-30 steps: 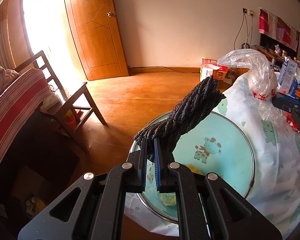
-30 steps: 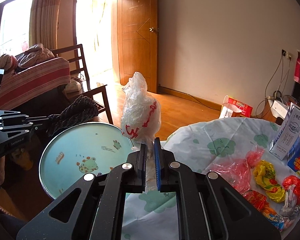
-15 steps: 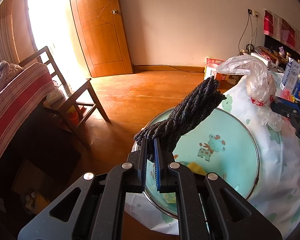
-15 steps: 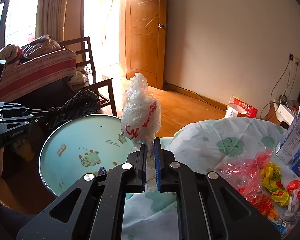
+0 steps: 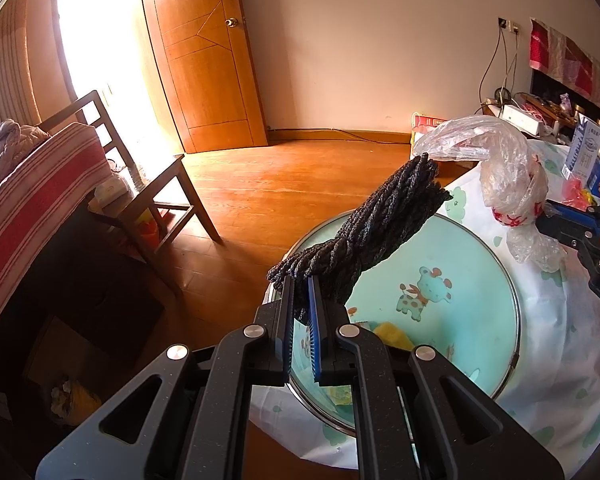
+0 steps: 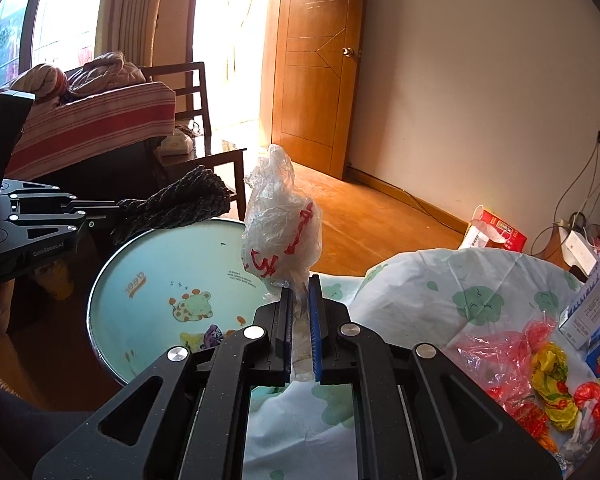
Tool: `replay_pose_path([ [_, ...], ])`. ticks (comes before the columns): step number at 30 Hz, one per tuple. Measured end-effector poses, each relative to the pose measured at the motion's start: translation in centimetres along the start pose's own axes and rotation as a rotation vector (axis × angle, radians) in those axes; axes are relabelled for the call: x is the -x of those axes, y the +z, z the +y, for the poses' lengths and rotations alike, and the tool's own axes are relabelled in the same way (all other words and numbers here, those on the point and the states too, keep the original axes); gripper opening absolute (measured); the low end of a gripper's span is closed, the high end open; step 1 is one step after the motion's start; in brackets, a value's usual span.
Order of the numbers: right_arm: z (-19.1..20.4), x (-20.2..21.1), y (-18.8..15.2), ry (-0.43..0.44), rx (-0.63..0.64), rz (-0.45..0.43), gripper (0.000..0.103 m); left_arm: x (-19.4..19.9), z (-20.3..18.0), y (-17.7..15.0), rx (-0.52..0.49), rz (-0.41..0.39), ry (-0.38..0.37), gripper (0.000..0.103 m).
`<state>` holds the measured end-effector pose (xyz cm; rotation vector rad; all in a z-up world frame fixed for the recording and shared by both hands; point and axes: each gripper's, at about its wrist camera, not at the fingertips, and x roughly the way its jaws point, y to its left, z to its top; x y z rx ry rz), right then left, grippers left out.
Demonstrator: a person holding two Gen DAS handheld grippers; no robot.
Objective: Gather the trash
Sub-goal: 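Carry the black rope and clear bag over the light-blue bin with both tools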
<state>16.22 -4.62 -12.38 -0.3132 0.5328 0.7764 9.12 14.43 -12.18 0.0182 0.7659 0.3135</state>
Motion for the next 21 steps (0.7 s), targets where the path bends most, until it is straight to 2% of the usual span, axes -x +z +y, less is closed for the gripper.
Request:
replay_pose_path([
  [21, 0.74, -0.17, -0.03, 0.028, 0.039, 0.003, 0.009, -0.42, -0.20, 0.03, -0.003, 0.018, -0.013, 0.008],
])
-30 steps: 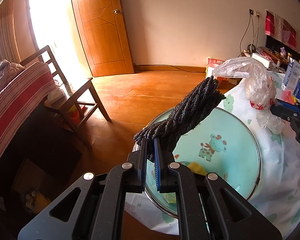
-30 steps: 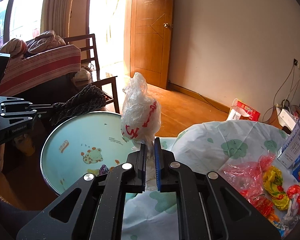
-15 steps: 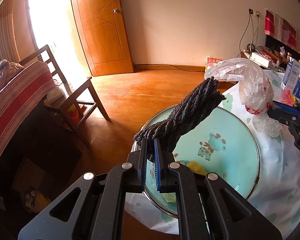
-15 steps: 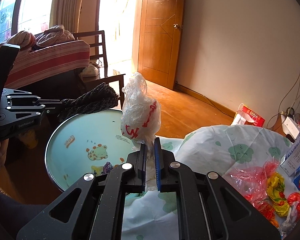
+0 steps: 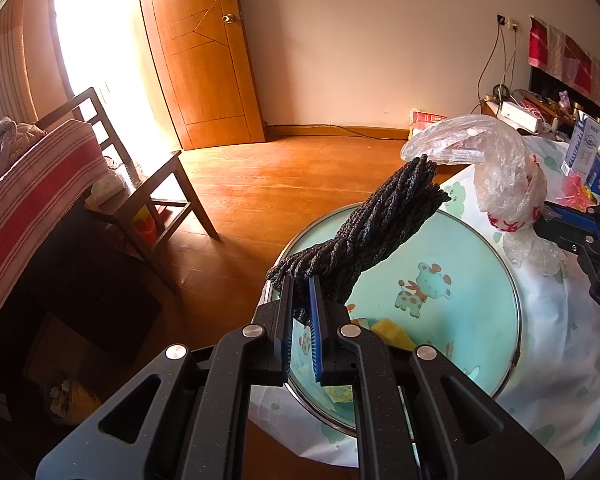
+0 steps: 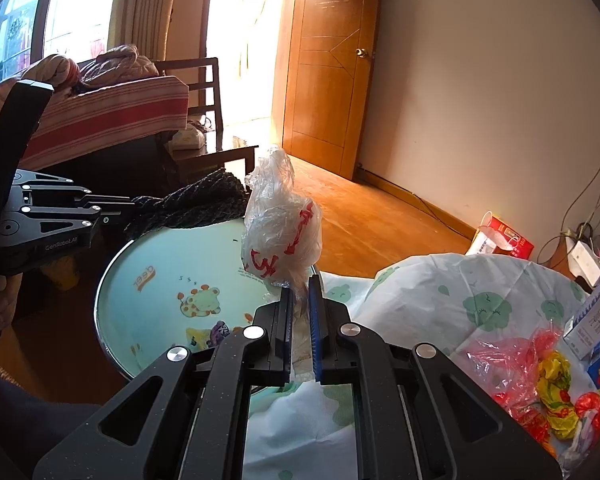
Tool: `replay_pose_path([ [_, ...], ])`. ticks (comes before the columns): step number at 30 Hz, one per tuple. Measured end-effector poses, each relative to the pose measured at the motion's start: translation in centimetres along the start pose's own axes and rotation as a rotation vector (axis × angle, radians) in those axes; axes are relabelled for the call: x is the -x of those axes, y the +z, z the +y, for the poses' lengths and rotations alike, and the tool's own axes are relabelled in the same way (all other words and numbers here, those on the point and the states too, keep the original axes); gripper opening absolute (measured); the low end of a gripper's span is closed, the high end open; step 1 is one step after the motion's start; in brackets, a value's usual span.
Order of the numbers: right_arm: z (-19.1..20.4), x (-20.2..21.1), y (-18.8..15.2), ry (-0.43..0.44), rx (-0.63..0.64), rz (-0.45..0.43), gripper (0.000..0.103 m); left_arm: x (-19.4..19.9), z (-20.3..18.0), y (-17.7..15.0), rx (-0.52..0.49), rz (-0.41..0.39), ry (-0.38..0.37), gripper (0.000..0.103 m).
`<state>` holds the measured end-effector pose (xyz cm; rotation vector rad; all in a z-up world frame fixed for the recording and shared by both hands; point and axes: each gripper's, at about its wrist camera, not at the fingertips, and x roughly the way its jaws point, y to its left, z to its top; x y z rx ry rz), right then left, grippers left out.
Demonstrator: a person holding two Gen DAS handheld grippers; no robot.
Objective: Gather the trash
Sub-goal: 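Carry the black rope and clear bag over the light-blue bin with both tools, then open both tools to drop the rope and clear bag into the bin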
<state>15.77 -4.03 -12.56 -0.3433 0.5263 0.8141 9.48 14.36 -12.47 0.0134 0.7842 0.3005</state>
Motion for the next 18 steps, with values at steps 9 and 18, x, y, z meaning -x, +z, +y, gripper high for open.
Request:
replay_pose_path([
  [9, -0.37, -0.02, -0.01, 0.002, -0.019, 0.001, 0.023, 0.02, -0.42, -0.25, -0.011, 0.001, -0.011, 0.045],
  [18, -0.22, 0.18, -0.09, -0.014, -0.012, -0.012, 0.026, 0.22, -0.47, -0.32, -0.018, -0.002, -0.013, 0.047],
])
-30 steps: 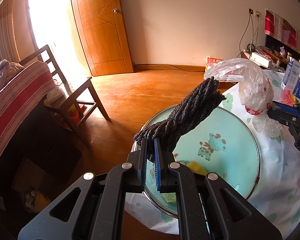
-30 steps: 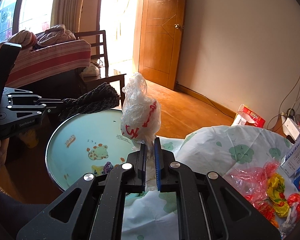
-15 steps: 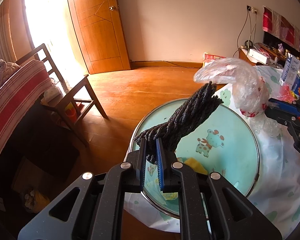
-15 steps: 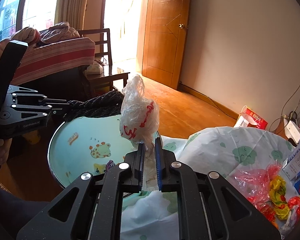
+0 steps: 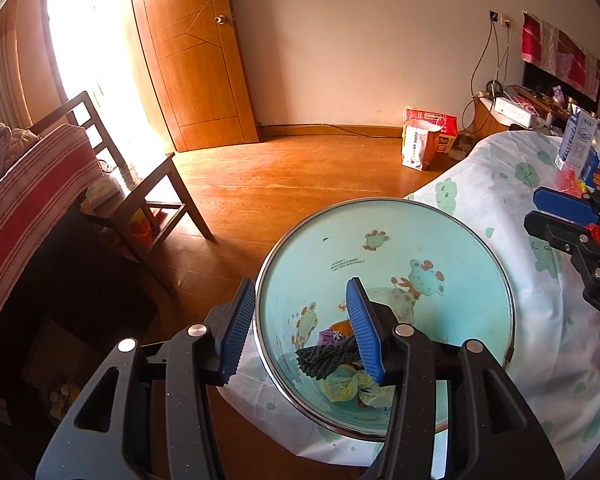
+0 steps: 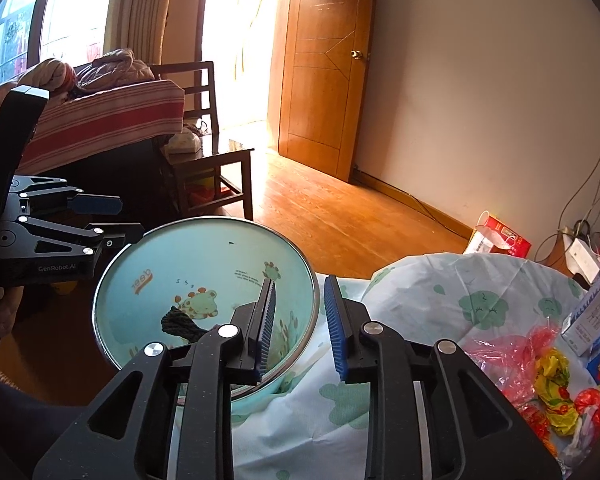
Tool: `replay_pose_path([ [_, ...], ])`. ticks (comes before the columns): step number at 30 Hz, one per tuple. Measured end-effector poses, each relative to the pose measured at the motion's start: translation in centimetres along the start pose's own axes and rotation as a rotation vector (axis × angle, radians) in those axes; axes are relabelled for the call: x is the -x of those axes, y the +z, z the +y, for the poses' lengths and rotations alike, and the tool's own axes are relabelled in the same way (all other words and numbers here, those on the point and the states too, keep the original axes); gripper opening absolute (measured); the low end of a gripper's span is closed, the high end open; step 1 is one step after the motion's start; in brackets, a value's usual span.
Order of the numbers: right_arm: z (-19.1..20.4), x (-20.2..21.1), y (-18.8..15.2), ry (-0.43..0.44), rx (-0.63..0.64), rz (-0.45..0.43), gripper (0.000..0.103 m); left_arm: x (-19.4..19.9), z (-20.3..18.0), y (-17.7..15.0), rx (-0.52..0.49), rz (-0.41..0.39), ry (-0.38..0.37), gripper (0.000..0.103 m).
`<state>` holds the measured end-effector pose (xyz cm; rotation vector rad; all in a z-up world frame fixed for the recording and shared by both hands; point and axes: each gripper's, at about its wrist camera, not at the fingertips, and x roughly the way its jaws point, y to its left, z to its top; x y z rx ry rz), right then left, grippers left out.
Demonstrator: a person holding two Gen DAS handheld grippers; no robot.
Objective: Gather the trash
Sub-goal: 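Open both tools to drop the rope and clear bag into the bin, then move both open tools back over the table toward the remaining trash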
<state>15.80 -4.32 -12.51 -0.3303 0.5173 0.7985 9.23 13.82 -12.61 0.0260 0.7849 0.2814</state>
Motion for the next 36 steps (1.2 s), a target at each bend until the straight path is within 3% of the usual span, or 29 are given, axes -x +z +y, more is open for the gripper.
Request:
replay_pose_path([
  [16, 0.1, 0.1, 0.0, -0.009, 0.007, -0.002, 0.029, -0.1, 0.2, 0.1, 0.002, 0.003, 0.001, 0.052],
  [26, 0.2, 0.1, -0.1, -0.031, 0.009, -0.006, 0.033, -0.2, -0.3, -0.2, -0.008, 0.010, -0.009, 0.060],
  [30, -0.3, 1.1, -0.1, -0.114, -0.024, -0.027, 0.042, 0.3, -1.7, -0.3, -0.033, 0.001, -0.037, 0.070],
  [34, -1.8, 4.1, -0.2, -0.225, -0.069, -0.015, 0.045, 1.3, -3.8, 0.0, -0.073, -0.038, -0.074, 0.073],
  [36, -2.9, 6.7, -0.7, -0.281, -0.096, -0.021, 0.051, 1.6, -4.8, 0.3, -0.071, -0.044, -0.113, 0.073],
])
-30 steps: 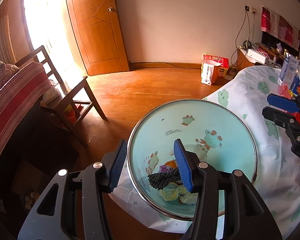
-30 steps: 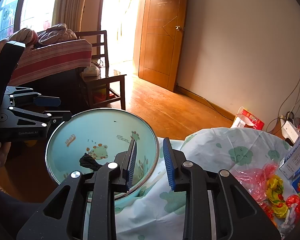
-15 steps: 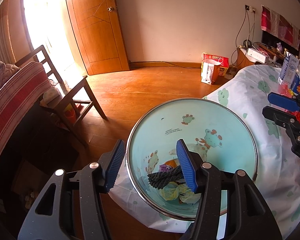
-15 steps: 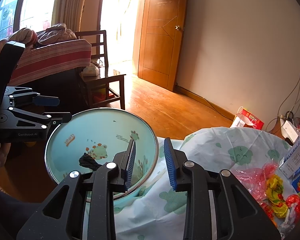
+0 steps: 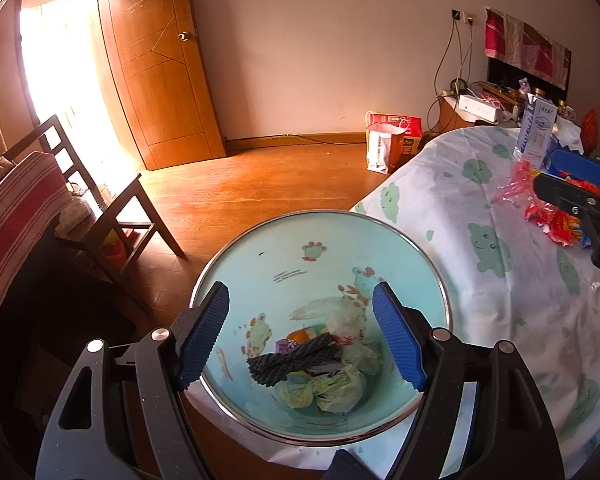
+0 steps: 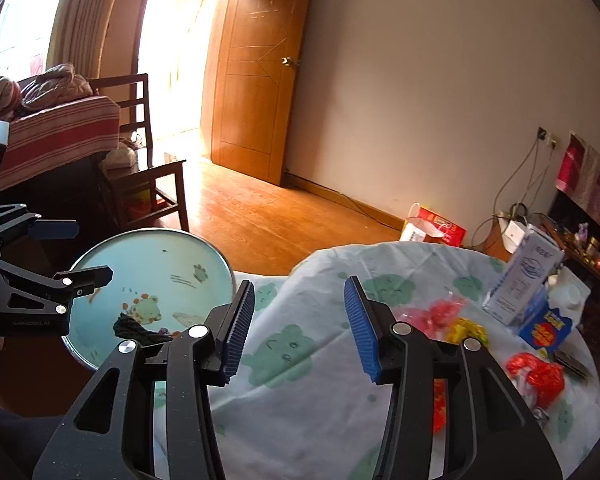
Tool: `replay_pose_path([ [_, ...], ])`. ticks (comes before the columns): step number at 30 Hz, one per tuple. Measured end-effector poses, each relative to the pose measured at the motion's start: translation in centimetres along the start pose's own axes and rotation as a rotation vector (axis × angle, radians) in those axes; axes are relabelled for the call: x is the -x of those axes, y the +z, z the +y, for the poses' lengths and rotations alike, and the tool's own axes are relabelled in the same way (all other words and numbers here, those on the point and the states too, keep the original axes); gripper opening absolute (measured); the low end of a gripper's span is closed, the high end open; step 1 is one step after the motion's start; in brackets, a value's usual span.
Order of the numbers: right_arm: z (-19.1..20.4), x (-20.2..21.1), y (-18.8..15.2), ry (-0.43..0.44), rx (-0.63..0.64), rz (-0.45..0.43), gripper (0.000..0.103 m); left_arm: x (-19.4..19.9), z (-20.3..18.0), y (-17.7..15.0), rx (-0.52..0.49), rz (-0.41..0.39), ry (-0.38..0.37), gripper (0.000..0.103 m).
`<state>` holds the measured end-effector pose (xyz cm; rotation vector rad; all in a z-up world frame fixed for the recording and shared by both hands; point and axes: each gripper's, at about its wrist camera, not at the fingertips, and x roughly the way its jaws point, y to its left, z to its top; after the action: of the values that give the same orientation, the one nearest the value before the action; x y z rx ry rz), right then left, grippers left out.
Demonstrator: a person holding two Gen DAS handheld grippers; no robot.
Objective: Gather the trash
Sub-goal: 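Move both open tools back over the table toward the remaining trash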
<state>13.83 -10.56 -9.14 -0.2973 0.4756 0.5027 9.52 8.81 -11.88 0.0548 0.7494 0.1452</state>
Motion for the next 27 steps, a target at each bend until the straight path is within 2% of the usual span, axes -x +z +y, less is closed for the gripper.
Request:
replay_pose_path([
  [4, -5.4, 5.3, -2.5, -0.157, -0.089, 0.024, 0.055, 0.5, -2.5, 0.4, -0.021, -0.033, -0.057, 0.083],
  [9, -11.9, 10.2, -8.5, -0.368, -0.230, 0.120, 0.055, 0.3, -6.7, 0.1, -0.081, -0.038, -0.132, 0.083],
  [13, -14.5, 13.0, -12.5, -0.422, -0.320, 0.164, 0.055, 0.5, -9.5, -0.6, -0.131, -0.038, -0.174, 0.083],
  [15, -15.0, 13.8, -13.9, -0.425, -0.333, 0.173, 0.055, 0.7, -10.4, -1.1, -0.162, -0.039, -0.179, 0.084],
  [20, -15.0, 14.4, -16.2, -0.371, -0.372, 0.202, 0.054, 0.8, -10.9, -1.8, -0.180, -0.021, -0.187, 0.084],
  [23, -14.2, 13.3, -17.5, -0.335, -0.375, 0.258, 0.046, 0.8, -10.9, -1.9, -0.182, -0.018, -0.187, 0.084],
  [25, -13.8, 12.8, -18.0, -0.317, -0.383, 0.260, 0.044, 0.7, -10.8, -1.8, -0.178, -0.015, -0.190, 0.084],
  [27, -13.9, 13.0, -18.3, -0.279, -0.408, 0.256, 0.034, 0.6, -10.9, -1.9, -0.178, -0.009, -0.192, 0.084],
])
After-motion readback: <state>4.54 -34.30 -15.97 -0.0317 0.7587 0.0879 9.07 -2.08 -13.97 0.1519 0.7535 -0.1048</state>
